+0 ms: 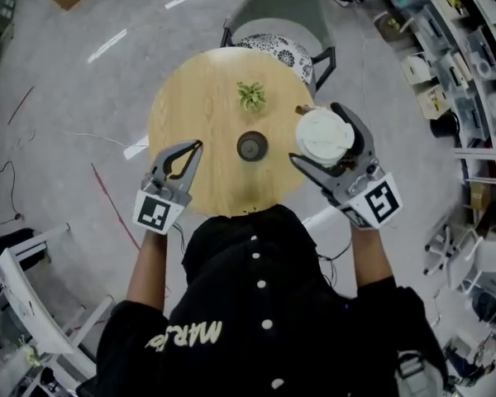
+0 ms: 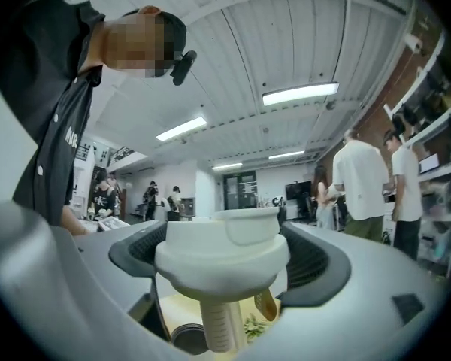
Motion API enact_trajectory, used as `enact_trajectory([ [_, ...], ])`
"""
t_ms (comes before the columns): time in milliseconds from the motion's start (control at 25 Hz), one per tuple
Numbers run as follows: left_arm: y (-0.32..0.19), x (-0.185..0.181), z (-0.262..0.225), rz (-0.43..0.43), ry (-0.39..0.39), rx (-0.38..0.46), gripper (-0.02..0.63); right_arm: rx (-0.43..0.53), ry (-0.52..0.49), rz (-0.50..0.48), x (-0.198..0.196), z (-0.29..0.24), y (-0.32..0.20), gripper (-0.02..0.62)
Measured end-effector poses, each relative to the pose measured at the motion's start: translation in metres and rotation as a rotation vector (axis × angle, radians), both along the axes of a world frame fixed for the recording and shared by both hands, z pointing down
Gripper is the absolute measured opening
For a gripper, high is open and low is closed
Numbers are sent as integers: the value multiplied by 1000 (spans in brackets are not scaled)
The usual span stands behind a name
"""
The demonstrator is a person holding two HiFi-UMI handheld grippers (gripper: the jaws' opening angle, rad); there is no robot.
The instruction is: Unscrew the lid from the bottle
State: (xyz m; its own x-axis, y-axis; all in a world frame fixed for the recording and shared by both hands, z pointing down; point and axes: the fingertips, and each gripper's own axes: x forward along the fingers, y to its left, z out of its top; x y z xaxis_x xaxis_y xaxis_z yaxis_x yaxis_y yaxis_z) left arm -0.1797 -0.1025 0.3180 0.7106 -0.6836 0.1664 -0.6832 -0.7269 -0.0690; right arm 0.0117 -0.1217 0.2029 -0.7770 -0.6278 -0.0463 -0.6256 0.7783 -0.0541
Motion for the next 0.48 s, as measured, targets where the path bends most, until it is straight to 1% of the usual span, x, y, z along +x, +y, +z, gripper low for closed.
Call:
enact_trajectory([
  [40,1,-10,-20,-65,16,15,5,13,-10,40,9,-6,1,477],
  [120,0,-27,-52,-168,81,20,5,22,-31,121,27,-16,2,477],
  [200,0,-38,-74,-244,143,14,4,26,-21,190,45,-21,5,477],
  [240,2,-42,-83,-275,159,11,3,32,-4,219,53,-23,7,477],
  [360,12,-52,-101,-346,162,1,4,46,65,305,79,-28,18,477],
  [480,16,-68,-115,-428,150,4,5,64,56,363,99,-36,25,476],
])
